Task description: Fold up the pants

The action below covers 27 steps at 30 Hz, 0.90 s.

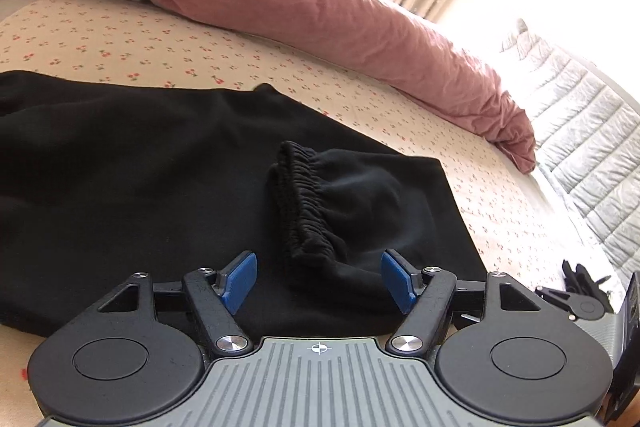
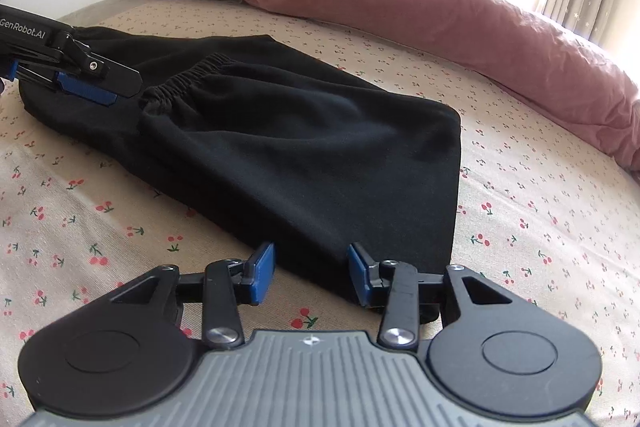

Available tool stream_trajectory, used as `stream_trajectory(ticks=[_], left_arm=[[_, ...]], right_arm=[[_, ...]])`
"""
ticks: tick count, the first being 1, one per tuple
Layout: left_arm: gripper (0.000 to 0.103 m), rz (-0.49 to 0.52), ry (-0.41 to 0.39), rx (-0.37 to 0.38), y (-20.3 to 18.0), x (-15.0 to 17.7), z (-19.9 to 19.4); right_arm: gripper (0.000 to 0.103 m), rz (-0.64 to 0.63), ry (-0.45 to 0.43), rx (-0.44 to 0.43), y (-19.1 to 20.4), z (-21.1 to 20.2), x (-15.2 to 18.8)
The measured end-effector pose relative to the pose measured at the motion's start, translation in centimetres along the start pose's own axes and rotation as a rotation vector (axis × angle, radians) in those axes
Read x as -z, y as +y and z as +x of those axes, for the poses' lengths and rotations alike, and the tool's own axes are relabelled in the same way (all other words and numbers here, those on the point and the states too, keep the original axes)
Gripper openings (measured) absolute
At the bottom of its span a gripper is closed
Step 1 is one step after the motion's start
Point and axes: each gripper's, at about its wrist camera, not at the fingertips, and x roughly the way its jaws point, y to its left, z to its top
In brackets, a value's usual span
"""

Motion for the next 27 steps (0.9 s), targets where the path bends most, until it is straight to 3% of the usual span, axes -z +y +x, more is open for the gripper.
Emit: stream_trajectory(ticks=[4,7,10,14,17,20,23,27], left_arm=[[0.071,-0.107,-0.085,-0.087,3.0,-0.5,-3.0],[0.075,-0.287,-0.153,-0.147,7.1,-0.5,-5.6],[0.075,-0.457,-0.205,-0.166,11.1,0.1,-8.1],[0.075,-0.579,-0.317,-0.177,14.9,0.8,-11.5],[0.079,-0.632,-0.32,-0.201,17.0,1.0,-11.9],[0.079,-0.679,-0.286,-0.167,18.4,0.7,-10.7],[0.09,-0.618,-0.251,-0.173,18.4,-0.2,-8.9],[0.096,-0.564,-0.199,-0.22,18.3,-0.9,-6.3]], right_arm=[[0.037,-0.001,-0.026,0.004,0.5,0.0,-0.2],[0.037,-0.005,-0.045,0.003,0.8,0.0,-0.2],[0.037,-0.006,-0.067,0.004,1.2,-0.2,-0.2],[0.037,-0.005,-0.092,0.003,1.6,-0.4,-0.4],[0.037,0.0,-0.092,0.004,1.8,-0.3,-0.4],[0.037,-0.004,-0.093,0.003,2.1,-0.2,-0.4],[0.037,0.004,-0.102,0.0,2.2,-0.3,-0.5],[0.037,0.001,-0.102,0.015,2.1,-0.2,-0.6]])
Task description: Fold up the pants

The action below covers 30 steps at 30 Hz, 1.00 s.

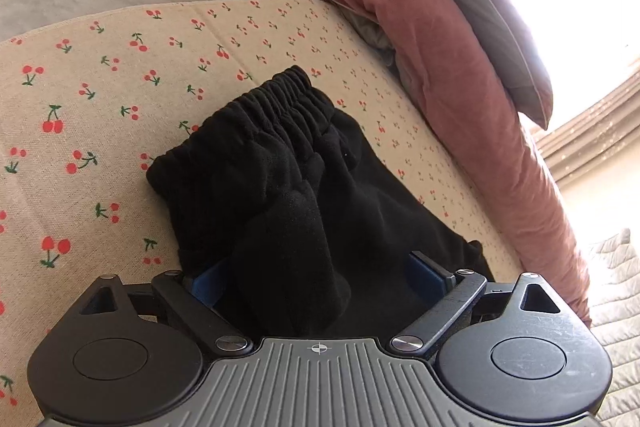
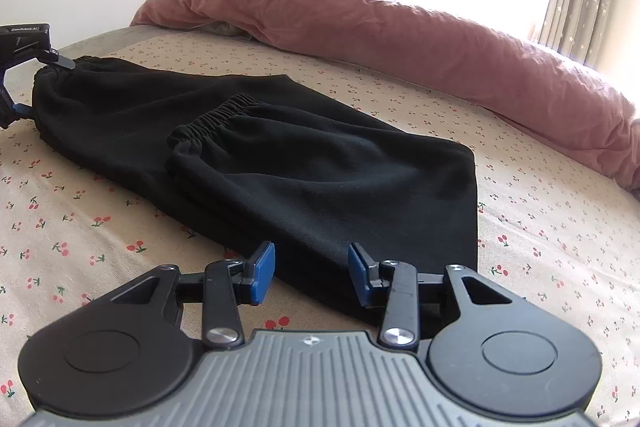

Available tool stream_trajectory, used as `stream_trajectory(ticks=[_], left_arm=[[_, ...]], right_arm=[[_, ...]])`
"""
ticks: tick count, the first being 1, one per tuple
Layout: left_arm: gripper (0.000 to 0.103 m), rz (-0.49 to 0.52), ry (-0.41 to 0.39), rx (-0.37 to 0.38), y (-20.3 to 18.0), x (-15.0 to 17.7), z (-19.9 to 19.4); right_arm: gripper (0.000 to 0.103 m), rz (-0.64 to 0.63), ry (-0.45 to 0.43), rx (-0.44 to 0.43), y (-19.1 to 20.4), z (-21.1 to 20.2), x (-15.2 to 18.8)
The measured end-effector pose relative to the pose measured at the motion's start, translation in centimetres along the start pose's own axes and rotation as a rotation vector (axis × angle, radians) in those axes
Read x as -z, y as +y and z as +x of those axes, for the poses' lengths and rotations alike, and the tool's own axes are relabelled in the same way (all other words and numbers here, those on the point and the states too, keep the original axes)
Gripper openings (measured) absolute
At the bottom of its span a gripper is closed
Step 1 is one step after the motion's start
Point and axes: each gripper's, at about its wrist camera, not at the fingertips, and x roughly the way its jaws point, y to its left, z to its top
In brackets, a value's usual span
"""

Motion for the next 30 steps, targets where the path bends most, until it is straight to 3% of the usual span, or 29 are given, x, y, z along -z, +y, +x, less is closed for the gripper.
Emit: stream_trajectory(ticks=[3,9,10,13,19,21,22,23,25,27,28,30], left_arm=[[0.102,-0.007,-0.02,-0.012,-0.8,0.1,0.6],[0.102,-0.038,-0.084,-0.059,-1.8,-0.1,1.6],[0.097,-0.045,-0.103,-0.061,-2.0,0.0,1.5],[0.007,0.013,-0.136,-0.143,-3.2,0.3,1.6],[0.011,-0.064,-0.133,-0.108,-2.4,0.0,1.7],[0.03,-0.137,-0.108,-0.068,-1.3,-0.3,2.0],[0.047,-0.15,-0.085,-0.038,-1.0,-0.4,2.4],[0.052,-0.138,-0.071,-0.023,-0.9,-0.5,2.7],[0.052,-0.102,-0.076,-0.045,-1.5,-0.5,3.1],[0.043,-0.08,-0.093,-0.078,-2.1,-0.4,3.3],[0.022,-0.07,-0.104,-0.103,-2.4,-0.2,3.2],[0.015,-0.069,-0.123,-0.1,-2.6,-0.1,3.1]], right_arm=[[0.037,0.01,-0.005,0.001,-0.3,-0.1,-0.1],[0.037,0.018,-0.006,-0.007,-0.4,-0.1,-0.2],[0.037,0.019,-0.007,-0.008,-0.4,0.0,-0.2],[0.037,0.032,-0.005,-0.005,-0.7,0.2,-0.2],[0.037,0.062,-0.005,-0.011,-1.3,0.2,-0.4],[0.037,0.069,-0.006,-0.009,-1.3,0.2,-0.4],[0.037,0.069,-0.005,-0.008,-1.3,0.3,-0.4],[0.037,0.069,-0.004,-0.006,-1.2,0.3,-0.4],[0.037,0.068,-0.002,-0.006,-1.2,0.3,-0.4],[0.037,0.069,0.0,-0.006,-1.2,0.4,-0.4],[0.037,0.069,0.001,-0.007,-1.2,0.5,-0.4],[0.037,0.07,0.002,-0.006,-1.3,0.5,-0.4]])
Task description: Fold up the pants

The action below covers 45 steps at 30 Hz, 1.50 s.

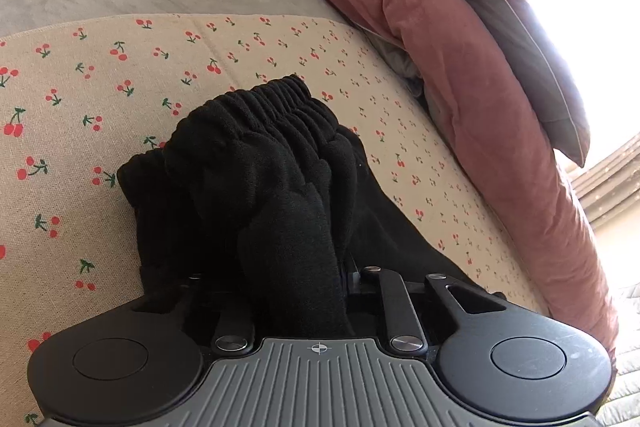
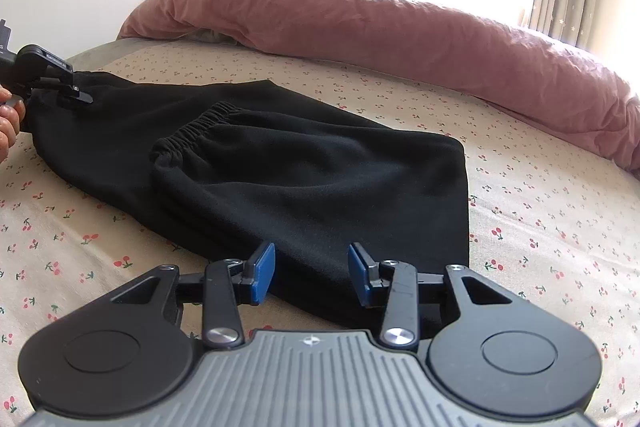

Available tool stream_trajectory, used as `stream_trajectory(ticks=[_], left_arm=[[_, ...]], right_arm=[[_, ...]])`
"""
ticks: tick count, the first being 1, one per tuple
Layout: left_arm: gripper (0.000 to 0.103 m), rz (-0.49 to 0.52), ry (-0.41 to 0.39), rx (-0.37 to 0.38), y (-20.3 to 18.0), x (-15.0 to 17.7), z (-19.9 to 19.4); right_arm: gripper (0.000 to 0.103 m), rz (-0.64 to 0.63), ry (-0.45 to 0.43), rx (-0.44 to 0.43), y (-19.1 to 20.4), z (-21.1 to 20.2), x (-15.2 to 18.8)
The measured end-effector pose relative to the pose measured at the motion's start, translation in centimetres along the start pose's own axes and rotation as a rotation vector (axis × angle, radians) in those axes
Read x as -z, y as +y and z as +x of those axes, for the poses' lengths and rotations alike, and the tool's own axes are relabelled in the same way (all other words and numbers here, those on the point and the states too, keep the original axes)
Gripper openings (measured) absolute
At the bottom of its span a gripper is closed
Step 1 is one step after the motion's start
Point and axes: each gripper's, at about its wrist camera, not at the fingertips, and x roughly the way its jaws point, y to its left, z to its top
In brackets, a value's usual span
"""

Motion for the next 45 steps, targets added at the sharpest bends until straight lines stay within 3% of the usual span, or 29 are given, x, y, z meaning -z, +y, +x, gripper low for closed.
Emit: stream_trajectory(ticks=[4,8,11,21,24,25,30,40,45], left_arm=[[0.008,-0.023,-0.031,0.018,-0.1,-0.2,-1.0],[0.007,0.059,-0.083,0.023,-1.6,0.1,-2.0],[0.007,0.072,-0.114,0.071,-2.6,0.2,-3.2],[0.006,0.298,-0.234,0.244,-10.6,3.3,-8.9],[0.006,0.391,-0.275,0.286,-13.5,5.0,-9.9],[0.006,0.404,-0.278,0.308,-14.2,5.5,-10.1],[0.006,0.449,-0.26,0.391,-17.3,7.5,-10.2],[0.006,0.579,-0.233,0.437,-21.6,10.6,-9.0],[0.006,0.67,-0.203,0.448,-24.1,13.6,-8.3]], right_arm=[[0.037,0.011,-0.002,0.002,-0.2,0.0,-0.1],[0.037,0.03,-0.007,0.008,-0.6,0.0,-0.2],[0.037,0.044,-0.006,0.014,-0.8,0.1,-0.2],[0.037,0.21,-0.019,-0.005,-3.1,0.5,-0.4],[0.037,0.259,0.03,-0.028,-3.5,2.0,0.0],[0.038,0.27,0.066,-0.032,-3.6,2.9,0.3],[0.039,0.215,0.062,0.003,-2.5,3.3,0.2],[0.043,0.556,0.051,-0.072,-9.3,1.3,0.2],[0.043,0.648,0.057,-0.088,-10.9,0.8,0.6]])
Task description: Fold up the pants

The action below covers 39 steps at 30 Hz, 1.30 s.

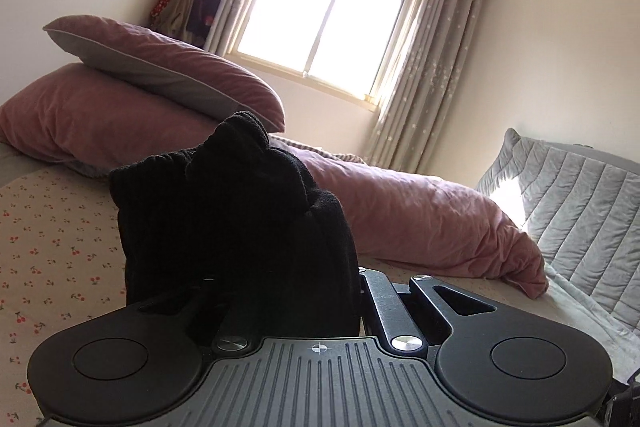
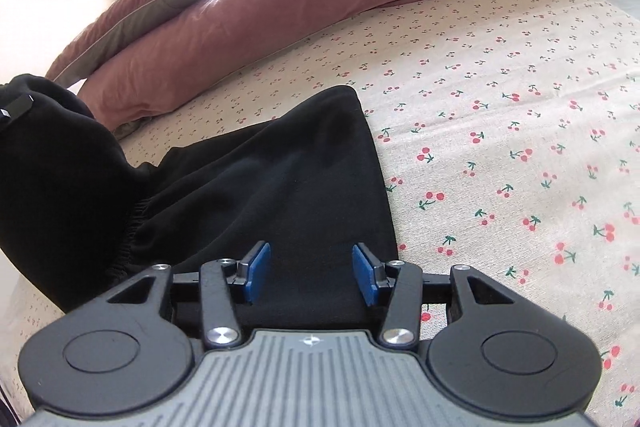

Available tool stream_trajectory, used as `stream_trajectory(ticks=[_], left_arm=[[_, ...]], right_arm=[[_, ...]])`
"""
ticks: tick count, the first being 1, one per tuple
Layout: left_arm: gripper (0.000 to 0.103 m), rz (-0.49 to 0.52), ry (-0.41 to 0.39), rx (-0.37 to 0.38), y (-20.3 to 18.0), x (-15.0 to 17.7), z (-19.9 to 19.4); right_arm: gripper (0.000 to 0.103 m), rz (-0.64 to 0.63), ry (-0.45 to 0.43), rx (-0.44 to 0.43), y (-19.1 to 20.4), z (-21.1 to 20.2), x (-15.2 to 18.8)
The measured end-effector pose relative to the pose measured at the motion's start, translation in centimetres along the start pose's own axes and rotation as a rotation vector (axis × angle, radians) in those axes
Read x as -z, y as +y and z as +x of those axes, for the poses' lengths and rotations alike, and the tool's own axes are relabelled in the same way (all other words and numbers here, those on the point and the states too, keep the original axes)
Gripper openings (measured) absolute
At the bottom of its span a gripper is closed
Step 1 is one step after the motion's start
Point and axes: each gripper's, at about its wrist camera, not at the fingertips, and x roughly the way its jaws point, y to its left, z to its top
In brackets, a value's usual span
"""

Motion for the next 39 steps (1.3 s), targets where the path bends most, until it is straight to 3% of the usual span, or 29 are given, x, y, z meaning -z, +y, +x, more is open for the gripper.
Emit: stream_trajectory(ticks=[6,10,14,18,19,20,22,24,29,33,37,39], left_arm=[[0.006,0.181,0.073,0.029,-5.6,3.4,2.9],[0.01,0.253,0.265,0.041,-8.3,8.0,6.4],[0.019,0.315,0.4,0.088,-9.2,11.7,7.4],[0.03,0.38,0.421,0.143,-9.9,12.5,6.0],[0.04,0.381,0.424,0.176,-9.9,12.3,5.4],[0.052,0.371,0.429,0.21,-9.7,12.1,5.0],[0.058,0.318,0.442,0.314,-9.4,11.4,4.1],[0.06,0.294,0.437,0.368,-9.3,10.8,3.1],[0.06,0.158,0.411,0.375,-6.3,8.6,1.2],[0.06,0.095,0.337,0.311,-2.6,6.3,0.4],[0.06,-0.04,0.375,0.276,1.3,6.2,1.3],[0.059,-0.049,0.41,0.244,2.3,6.9,2.1]], right_arm=[[0.051,0.076,-0.055,-0.005,-1.7,-2.3,-0.6],[0.052,0.155,-0.08,0.017,-4.1,-3.2,-1.1],[0.053,0.215,-0.097,0.049,-5.9,-3.8,-1.5],[0.055,0.224,-0.108,0.054,-6.6,-4.2,-1.6],[0.056,0.225,-0.11,0.054,-6.7,-4.3,-1.6],[0.056,0.225,-0.112,0.053,-6.9,-4.4,-1.6],[0.056,0.227,-0.112,0.06,-7.0,-4.1,-2.0],[0.056,0.226,-0.114,0.065,-7.0,-3.9,-2.0],[0.059,0.196,-0.156,-0.011,-6.3,-3.3,-2.6],[0.059,0.142,-0.155,-0.102,-4.3,-2.1,-3.6],[0.061,0.031,-0.18,-0.182,-0.8,-0.3,-4.5],[0.06,-0.053,-0.158,-0.125,0.9,1.0,-4.2]])
